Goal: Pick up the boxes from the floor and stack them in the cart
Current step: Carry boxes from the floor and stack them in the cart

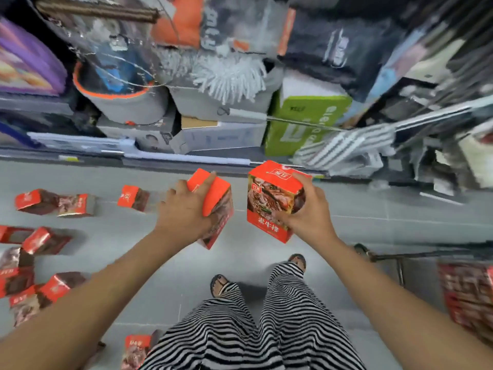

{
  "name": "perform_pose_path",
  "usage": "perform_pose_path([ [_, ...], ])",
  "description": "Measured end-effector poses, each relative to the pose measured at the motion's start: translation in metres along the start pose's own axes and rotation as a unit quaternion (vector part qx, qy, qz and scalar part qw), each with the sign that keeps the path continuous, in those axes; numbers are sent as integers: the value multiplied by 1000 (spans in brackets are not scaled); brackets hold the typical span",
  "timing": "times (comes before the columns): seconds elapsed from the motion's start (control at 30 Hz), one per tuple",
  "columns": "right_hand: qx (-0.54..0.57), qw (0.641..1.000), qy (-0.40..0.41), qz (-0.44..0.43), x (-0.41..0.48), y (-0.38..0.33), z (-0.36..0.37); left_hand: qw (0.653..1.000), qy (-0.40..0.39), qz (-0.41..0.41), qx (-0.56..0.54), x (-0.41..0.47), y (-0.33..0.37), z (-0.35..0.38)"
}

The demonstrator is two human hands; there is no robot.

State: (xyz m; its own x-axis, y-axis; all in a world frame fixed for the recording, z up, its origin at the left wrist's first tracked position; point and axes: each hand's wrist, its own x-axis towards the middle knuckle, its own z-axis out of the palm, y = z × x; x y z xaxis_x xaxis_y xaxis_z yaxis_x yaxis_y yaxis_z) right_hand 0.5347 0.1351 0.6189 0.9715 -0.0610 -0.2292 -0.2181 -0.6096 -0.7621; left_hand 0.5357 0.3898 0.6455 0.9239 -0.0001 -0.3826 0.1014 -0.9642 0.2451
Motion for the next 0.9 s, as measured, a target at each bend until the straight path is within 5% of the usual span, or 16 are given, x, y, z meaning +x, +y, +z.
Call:
perform_pose_path([
  [0.5, 74, 957, 257, 113, -125, 208, -297, 938, -44, 319, 125, -2, 395, 50],
  [0.7, 84, 901, 390, 172, -195, 285, -397, 891, -45, 437, 116, -26, 542, 79],
  [0.9, 119, 828, 485, 255, -247, 341, -433, 808, -78, 568, 138, -47, 653, 101],
])
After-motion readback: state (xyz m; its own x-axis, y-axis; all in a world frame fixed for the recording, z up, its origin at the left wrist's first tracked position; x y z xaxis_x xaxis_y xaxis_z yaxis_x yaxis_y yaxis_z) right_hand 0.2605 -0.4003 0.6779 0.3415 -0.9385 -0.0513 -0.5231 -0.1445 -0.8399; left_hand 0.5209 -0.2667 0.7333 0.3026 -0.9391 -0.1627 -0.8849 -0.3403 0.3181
